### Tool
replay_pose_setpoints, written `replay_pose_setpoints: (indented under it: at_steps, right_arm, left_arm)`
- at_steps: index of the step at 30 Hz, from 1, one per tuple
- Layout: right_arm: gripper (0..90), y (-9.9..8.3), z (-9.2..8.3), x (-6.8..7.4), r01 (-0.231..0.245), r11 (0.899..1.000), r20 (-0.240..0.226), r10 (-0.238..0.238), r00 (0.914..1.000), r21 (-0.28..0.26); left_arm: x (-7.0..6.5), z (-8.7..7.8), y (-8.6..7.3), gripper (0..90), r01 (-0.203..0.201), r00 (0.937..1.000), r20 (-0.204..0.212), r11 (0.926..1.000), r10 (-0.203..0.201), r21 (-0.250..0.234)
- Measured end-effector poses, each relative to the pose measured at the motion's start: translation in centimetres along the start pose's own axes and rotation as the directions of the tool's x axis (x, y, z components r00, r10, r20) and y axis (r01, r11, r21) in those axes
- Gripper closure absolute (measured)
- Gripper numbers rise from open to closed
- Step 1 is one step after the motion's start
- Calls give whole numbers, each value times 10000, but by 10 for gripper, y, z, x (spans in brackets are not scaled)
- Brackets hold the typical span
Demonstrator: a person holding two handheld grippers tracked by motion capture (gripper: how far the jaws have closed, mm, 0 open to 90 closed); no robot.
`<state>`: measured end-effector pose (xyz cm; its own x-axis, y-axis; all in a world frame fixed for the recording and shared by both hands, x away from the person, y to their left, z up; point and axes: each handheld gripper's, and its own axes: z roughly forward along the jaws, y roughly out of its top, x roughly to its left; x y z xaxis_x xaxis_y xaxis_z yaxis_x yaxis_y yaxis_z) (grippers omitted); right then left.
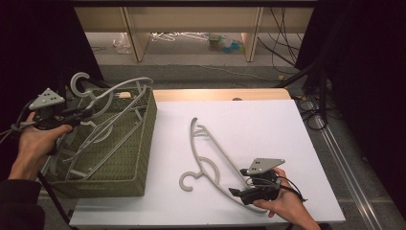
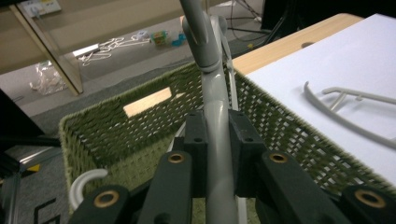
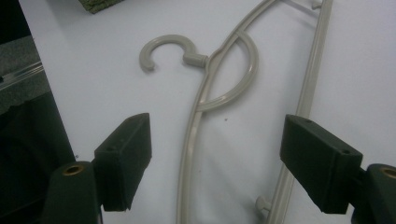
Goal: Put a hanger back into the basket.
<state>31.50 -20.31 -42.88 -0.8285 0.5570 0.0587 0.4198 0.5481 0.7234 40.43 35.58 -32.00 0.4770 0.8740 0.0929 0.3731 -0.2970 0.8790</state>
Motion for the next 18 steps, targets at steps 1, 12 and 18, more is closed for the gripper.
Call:
replay_pose_setpoints:
  at_steps: [1,12,18]
  right_arm:
    - [261,0,0,0,-2,10000,-12,2,10000,11]
    - [260,-2,2,-1,-7,9999,-19,7,10000,113]
    - [260,-2,2,0,-9,9998,-65,10,10000,182]
  left_arm:
    - [1,2,-2,792,49,10000,-76,9999,-48,112]
    - [9,9,-22,792,117,9999,-20,9986,-116,520]
    - [7,16,-30,790,-148,9997,220,9932,123,1154]
